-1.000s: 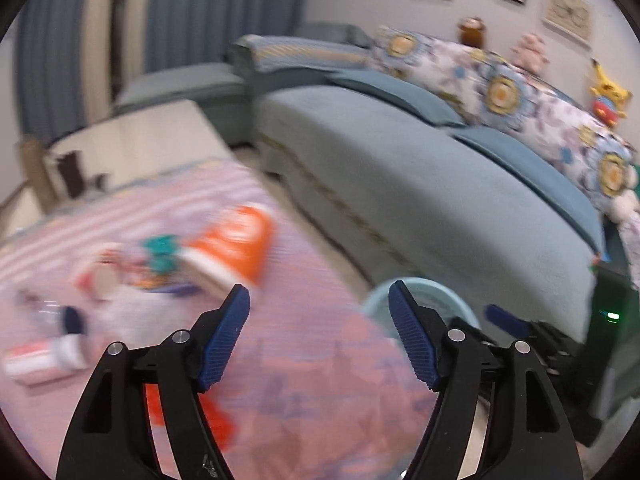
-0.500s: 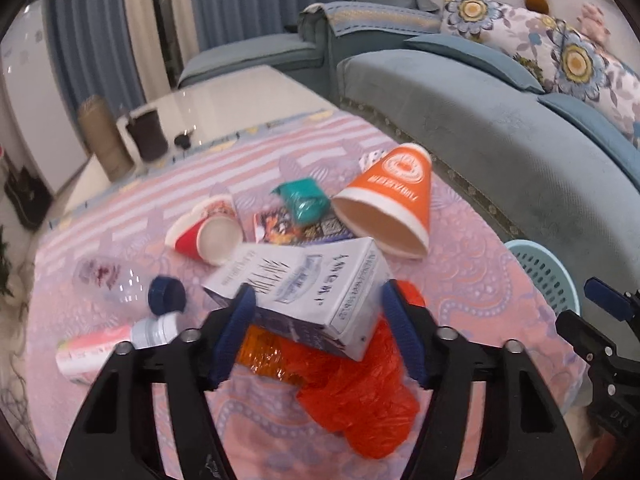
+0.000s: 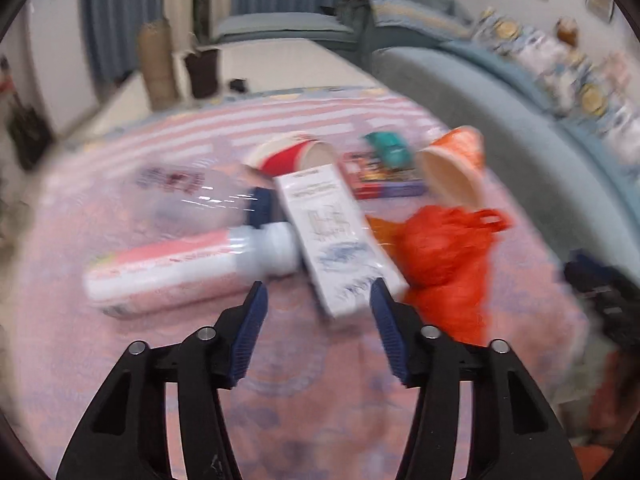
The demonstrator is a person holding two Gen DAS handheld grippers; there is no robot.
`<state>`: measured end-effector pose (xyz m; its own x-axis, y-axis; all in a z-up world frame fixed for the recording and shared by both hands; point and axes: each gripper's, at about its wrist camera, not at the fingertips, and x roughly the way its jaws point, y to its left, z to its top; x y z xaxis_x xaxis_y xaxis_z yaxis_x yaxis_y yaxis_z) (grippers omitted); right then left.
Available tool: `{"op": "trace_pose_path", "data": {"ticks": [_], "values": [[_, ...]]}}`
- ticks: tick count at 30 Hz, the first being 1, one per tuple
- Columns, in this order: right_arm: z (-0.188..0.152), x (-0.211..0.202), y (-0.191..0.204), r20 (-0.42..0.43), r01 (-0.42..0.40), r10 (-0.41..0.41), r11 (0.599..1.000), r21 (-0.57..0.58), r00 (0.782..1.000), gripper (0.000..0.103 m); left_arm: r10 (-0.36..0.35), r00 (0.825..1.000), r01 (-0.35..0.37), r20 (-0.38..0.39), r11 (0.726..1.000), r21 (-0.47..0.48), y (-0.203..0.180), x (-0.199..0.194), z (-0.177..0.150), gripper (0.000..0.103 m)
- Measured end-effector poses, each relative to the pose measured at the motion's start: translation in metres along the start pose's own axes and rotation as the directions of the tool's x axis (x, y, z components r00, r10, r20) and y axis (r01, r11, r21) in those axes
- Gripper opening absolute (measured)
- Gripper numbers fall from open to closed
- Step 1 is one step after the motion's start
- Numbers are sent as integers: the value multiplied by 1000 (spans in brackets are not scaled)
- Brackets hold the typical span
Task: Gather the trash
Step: 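Take the white carton into the left tool while the right tool grasps the red bag, then carry the red bag over the blue basket and open the right tool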
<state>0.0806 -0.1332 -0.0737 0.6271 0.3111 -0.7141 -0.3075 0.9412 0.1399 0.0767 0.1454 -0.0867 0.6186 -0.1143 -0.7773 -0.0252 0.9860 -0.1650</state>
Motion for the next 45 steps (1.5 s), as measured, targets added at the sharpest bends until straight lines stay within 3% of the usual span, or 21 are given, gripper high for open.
{"op": "trace_pose_path", "data": {"ticks": [2,5,13,17,21,24,29,31,35,36,38,39,40,43,45], "values": [[2,2,8,10,-19,19,1000,-10,1000,59,-65,997,67,29,996,-51,1,-6,6,83],[2,7,18,21,-48,49,999,-18,999,59,-70,997,71,14,994,-81,-10,6,20,83],[-3,19,30,4,-61,61,997,-38,998,59,107,994,-107,-3,994,-38,-19,61,53,77],[-5,26,31,-5,-65,65,997,-31,998,59,129,989,-131,-79,991,-25,-11,85,54,77],[-6,33,37,-19,-82,81,996,-42,997,59,49,991,-58,-125,996,-67,-7,99,55,69],[-5,35,45,-19,-95,93,993,-64,995,63,98,986,-100,-134,995,-9,-16,107,52,54],[-1,40,60,-16,-119,118,987,-106,993,71,95,991,-96,-90,995,-7,-19,93,40,52],[2,49,66,-36,-136,133,985,-108,990,78,77,995,-80,-69,996,-31,-16,82,36,52],[2,70,76,-85,-140,131,983,-121,988,80,46,999,-47,-12,995,-90,-6,58,33,52],[2,74,77,-97,-141,129,983,-118,987,80,38,999,-38,-1,994,-104,-4,54,33,52],[2,79,79,-111,-144,131,983,-115,985,66,22,999,-19,24,993,-120,-1,42,34,52],[1,80,78,-123,-162,149,980,-112,981,48,17,999,-14,29,993,-120,-2,39,34,52],[1,79,77,-127,-175,161,979,-107,979,39,13,999,-9,36,993,-117,-3,35,35,52],[2,67,72,-88,-148,138,982,-116,986,26,-9,998,15,57,995,-103,-13,25,34,52],[3,57,64,-66,-153,147,984,-94,987,23,-32,997,39,72,995,-90,-21,19,35,52]]}}
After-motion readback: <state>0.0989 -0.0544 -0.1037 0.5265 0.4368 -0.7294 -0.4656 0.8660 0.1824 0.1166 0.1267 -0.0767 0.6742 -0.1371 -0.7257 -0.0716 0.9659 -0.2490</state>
